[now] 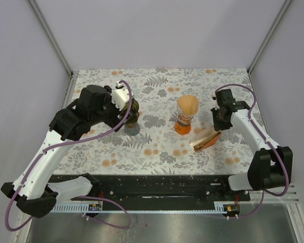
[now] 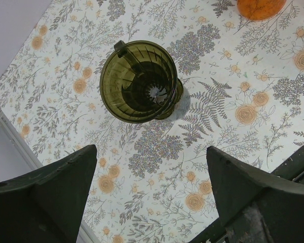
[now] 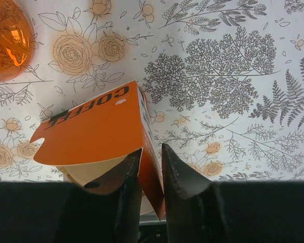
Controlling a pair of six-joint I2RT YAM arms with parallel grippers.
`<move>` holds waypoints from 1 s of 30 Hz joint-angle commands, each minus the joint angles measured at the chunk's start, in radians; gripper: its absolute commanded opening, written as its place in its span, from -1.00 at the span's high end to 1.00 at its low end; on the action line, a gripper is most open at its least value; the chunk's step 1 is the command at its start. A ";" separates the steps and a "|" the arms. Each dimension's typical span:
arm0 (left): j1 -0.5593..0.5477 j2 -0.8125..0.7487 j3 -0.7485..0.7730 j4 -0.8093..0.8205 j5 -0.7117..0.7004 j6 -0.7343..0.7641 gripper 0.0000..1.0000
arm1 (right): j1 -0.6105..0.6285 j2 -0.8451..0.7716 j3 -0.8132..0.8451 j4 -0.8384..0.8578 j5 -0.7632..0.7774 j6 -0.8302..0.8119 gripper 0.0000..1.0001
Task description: Place the coffee filter in the dripper
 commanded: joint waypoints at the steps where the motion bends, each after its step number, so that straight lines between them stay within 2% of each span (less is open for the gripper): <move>1: 0.004 -0.028 0.033 0.003 0.017 -0.011 -0.86 | -0.005 -0.011 0.019 0.012 -0.043 -0.019 0.52; 3: 0.004 -0.025 0.032 0.002 0.043 -0.011 -0.86 | -0.005 -0.020 0.019 -0.003 -0.070 -0.018 0.65; 10: 0.004 -0.008 0.045 -0.007 0.089 -0.008 -0.86 | -0.002 -0.089 0.051 -0.101 -0.134 0.002 0.89; 13: 0.004 0.000 0.056 -0.018 0.103 -0.006 -0.87 | 0.003 -0.146 0.102 -0.164 -0.191 0.014 0.91; 19: 0.005 0.015 0.098 -0.046 0.175 -0.003 -0.86 | 0.029 -0.227 0.223 -0.301 -0.200 -0.011 0.98; 24: 0.002 0.023 0.174 -0.104 0.320 0.020 -0.74 | 0.090 -0.269 0.347 -0.417 -0.307 -0.074 0.99; 30: -0.012 0.030 0.266 -0.126 0.481 0.002 -0.54 | 0.199 -0.342 0.388 -0.358 -0.505 -0.042 0.99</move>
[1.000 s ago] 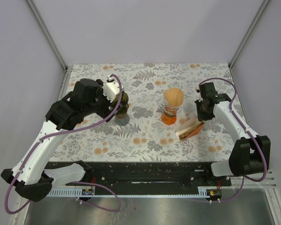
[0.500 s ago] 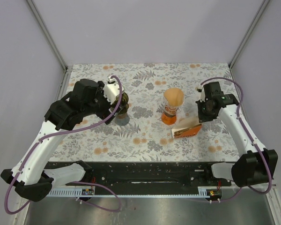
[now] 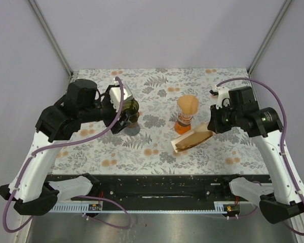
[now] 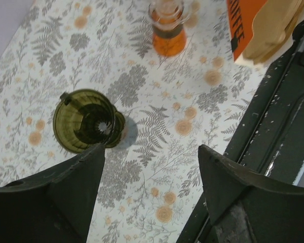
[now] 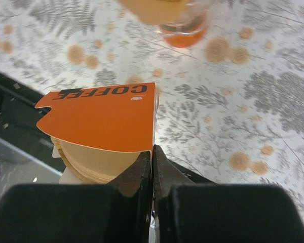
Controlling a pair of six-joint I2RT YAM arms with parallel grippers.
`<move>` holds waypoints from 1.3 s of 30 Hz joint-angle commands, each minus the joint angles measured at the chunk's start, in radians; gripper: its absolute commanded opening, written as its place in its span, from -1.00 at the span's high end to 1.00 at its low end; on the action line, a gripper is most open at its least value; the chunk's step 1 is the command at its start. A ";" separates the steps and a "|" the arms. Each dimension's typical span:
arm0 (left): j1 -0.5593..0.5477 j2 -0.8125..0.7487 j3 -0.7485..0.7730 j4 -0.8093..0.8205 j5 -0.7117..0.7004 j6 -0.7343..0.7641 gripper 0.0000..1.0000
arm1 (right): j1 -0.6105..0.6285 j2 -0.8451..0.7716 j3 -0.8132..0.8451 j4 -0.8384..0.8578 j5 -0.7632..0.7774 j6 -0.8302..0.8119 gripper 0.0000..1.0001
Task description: Place the coffee filter in the dripper
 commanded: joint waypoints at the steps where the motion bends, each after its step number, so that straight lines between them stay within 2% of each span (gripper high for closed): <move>1: -0.019 0.001 0.092 -0.008 0.192 -0.015 -0.49 | 0.071 -0.053 0.055 0.018 -0.189 0.016 1.00; 4: -0.069 0.007 0.124 -0.011 0.238 -0.031 -0.36 | 0.109 -0.039 0.100 0.018 -0.190 0.056 1.00; 10: -0.242 0.035 0.156 0.024 0.255 -0.051 -0.34 | 0.169 0.002 0.161 -0.005 -0.179 0.082 1.00; 17: -0.560 0.133 0.121 0.091 0.040 -0.013 -0.29 | 0.191 0.001 0.172 0.009 -0.191 0.073 1.00; 21: -0.663 0.176 0.119 0.142 -0.036 0.000 -0.17 | 0.191 -0.005 0.160 0.016 -0.205 0.067 1.00; 28: -0.697 0.219 0.072 0.228 -0.179 0.024 -0.14 | 0.191 -0.039 0.143 0.036 -0.263 -0.006 1.00; 31: -0.697 0.221 0.055 0.236 -0.195 0.018 0.11 | 0.191 -0.052 0.137 0.042 -0.269 -0.016 1.00; 34: -0.700 0.216 0.061 0.222 -0.143 0.007 0.34 | 0.191 -0.048 0.135 0.053 -0.245 -0.004 1.00; 39: -0.735 0.216 0.104 0.164 -0.017 0.014 0.35 | 0.191 -0.041 0.127 0.070 -0.236 0.004 1.00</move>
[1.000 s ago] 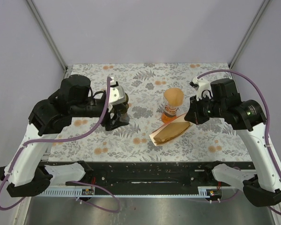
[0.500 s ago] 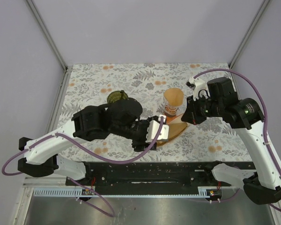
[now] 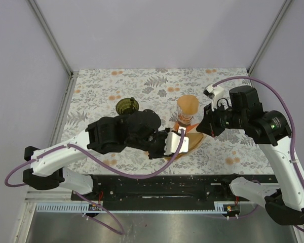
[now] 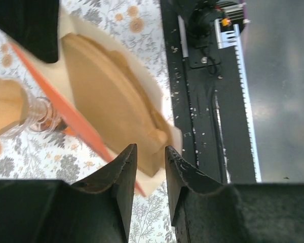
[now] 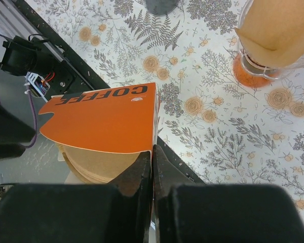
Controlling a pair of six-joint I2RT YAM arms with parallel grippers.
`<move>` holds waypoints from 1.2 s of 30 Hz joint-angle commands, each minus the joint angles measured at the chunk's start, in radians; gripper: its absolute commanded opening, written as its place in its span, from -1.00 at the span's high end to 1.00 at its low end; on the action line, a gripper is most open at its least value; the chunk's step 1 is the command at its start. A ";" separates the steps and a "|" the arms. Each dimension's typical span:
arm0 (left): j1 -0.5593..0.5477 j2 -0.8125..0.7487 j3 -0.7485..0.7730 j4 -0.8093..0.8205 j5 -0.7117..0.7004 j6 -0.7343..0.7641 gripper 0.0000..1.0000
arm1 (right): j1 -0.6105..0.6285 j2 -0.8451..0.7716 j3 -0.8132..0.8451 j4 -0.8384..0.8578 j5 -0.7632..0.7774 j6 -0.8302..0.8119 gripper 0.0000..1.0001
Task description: Place the coffee filter in the dripper
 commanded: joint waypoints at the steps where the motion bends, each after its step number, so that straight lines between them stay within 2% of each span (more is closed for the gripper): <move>1: -0.043 -0.012 0.051 -0.015 0.117 0.006 0.35 | 0.010 0.000 0.000 0.057 -0.007 -0.008 1.00; 6: -0.093 0.002 0.008 -0.026 0.183 0.031 0.35 | 0.010 0.013 0.007 0.060 -0.010 -0.003 1.00; 12: -0.091 0.008 -0.029 0.055 0.027 0.043 0.37 | 0.008 0.016 -0.002 0.064 -0.022 0.004 1.00; 17: -0.091 0.021 -0.060 0.095 -0.017 0.042 0.37 | 0.010 0.014 -0.013 0.075 -0.027 0.004 1.00; 20: -0.090 0.022 -0.069 0.124 -0.085 0.031 0.39 | 0.010 0.028 -0.007 0.063 0.046 0.061 1.00; 22: -0.082 0.014 -0.063 0.129 -0.097 0.019 0.39 | 0.010 0.065 0.032 0.000 0.160 0.105 1.00; 25: -0.077 -0.012 -0.043 0.123 -0.078 0.008 0.36 | 0.011 0.144 0.116 -0.168 0.243 0.139 1.00; 31: -0.073 -0.066 -0.009 0.068 -0.044 -0.004 0.34 | 0.014 0.226 0.208 -0.365 0.177 0.216 1.00; 36: -0.028 -0.132 -0.024 0.055 -0.081 -0.001 0.33 | 0.025 0.306 0.210 -0.413 0.196 0.264 1.00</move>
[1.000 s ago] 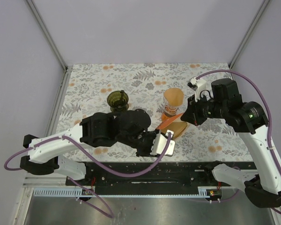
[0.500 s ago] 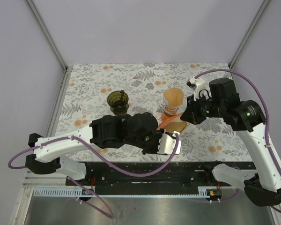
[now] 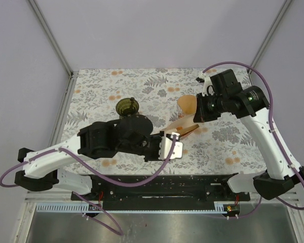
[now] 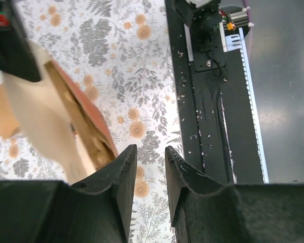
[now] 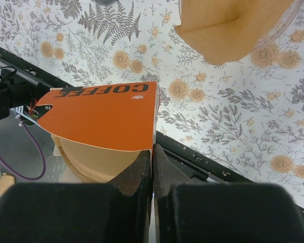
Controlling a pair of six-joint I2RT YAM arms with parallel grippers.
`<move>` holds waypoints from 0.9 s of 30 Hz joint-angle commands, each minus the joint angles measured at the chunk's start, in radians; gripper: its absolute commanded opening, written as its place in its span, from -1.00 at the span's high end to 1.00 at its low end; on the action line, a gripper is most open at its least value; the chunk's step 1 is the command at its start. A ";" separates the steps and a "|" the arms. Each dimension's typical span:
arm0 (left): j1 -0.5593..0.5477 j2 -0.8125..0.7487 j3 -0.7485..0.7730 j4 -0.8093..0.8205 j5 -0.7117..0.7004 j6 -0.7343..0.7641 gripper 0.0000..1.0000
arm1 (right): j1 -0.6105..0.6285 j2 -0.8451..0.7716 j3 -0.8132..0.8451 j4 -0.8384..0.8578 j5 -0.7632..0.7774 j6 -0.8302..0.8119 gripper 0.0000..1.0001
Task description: Place the coffee filter in the dripper
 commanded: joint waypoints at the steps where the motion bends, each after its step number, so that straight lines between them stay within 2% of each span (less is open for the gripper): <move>1: 0.059 -0.097 0.022 0.018 -0.026 -0.019 0.33 | 0.021 0.061 0.030 -0.293 -0.005 0.082 1.00; 4: 0.108 -0.135 -0.066 0.052 -0.035 -0.043 0.29 | 0.069 0.110 0.047 -0.274 -0.022 0.117 1.00; 8: 0.108 -0.151 -0.188 0.099 -0.047 -0.048 0.16 | 0.132 0.118 0.039 -0.166 -0.089 0.174 1.00; 10: 0.108 -0.147 -0.203 0.124 -0.038 -0.054 0.00 | 0.144 0.119 0.026 -0.128 -0.098 0.201 1.00; 13: 0.102 -0.138 -0.205 0.168 -0.072 -0.053 -0.10 | 0.165 0.122 -0.020 -0.074 -0.103 0.230 1.00; 17: 0.084 -0.112 -0.208 0.198 -0.100 -0.042 -0.08 | 0.182 0.130 -0.051 -0.025 -0.108 0.243 1.00; 21: 0.078 -0.091 -0.212 0.202 -0.109 -0.045 0.10 | 0.184 0.136 -0.047 -0.016 -0.100 0.241 1.00; 27: 0.078 -0.063 -0.223 0.204 -0.117 -0.054 0.14 | 0.187 0.138 -0.045 0.004 -0.100 0.238 1.00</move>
